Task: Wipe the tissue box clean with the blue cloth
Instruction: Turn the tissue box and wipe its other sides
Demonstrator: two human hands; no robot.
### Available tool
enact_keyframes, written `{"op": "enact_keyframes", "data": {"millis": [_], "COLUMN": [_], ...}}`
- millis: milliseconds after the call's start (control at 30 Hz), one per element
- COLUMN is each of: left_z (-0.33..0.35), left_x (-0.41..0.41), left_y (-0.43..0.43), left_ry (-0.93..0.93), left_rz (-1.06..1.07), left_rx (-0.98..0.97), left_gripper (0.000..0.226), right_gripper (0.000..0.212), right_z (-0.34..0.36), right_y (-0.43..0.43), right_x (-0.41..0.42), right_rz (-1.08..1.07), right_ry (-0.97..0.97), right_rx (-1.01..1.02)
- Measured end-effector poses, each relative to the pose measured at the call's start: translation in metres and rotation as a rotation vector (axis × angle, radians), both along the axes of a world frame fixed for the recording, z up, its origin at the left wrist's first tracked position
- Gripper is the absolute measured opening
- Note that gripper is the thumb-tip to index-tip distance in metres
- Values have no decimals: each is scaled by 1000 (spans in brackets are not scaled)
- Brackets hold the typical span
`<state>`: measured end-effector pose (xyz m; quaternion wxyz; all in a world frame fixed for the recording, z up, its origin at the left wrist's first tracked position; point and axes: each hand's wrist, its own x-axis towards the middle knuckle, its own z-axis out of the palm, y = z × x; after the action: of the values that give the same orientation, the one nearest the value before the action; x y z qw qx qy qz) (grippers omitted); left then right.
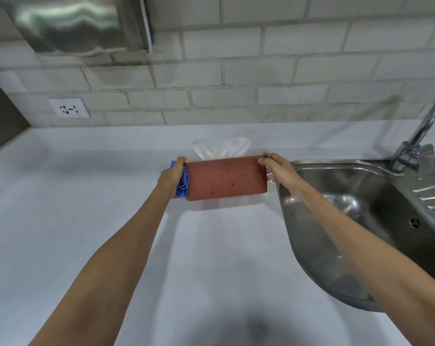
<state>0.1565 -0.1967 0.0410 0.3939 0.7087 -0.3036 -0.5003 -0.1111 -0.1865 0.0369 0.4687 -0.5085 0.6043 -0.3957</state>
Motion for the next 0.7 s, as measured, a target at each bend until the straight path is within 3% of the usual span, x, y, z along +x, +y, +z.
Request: {"op": "enact_keyframes", "data": {"millis": [100, 333, 700], "left_z": [8, 11, -4], "left_x": [-2, -4, -7], "left_y": [-11, -30, -36], "left_ry": [-75, -108, -53], "left_rz": [-50, -47, -36], "left_rx": [44, 34, -129], "left_gripper": [58, 47, 35], "right_gripper": [63, 118, 122], "right_z": [6, 1, -20], "right_y": [2, -1, -23], "right_x": [-4, -9, -6], "right_rz": [25, 271, 231], "right_ry": [65, 460, 502], "right_rx": [1, -109, -304]}}
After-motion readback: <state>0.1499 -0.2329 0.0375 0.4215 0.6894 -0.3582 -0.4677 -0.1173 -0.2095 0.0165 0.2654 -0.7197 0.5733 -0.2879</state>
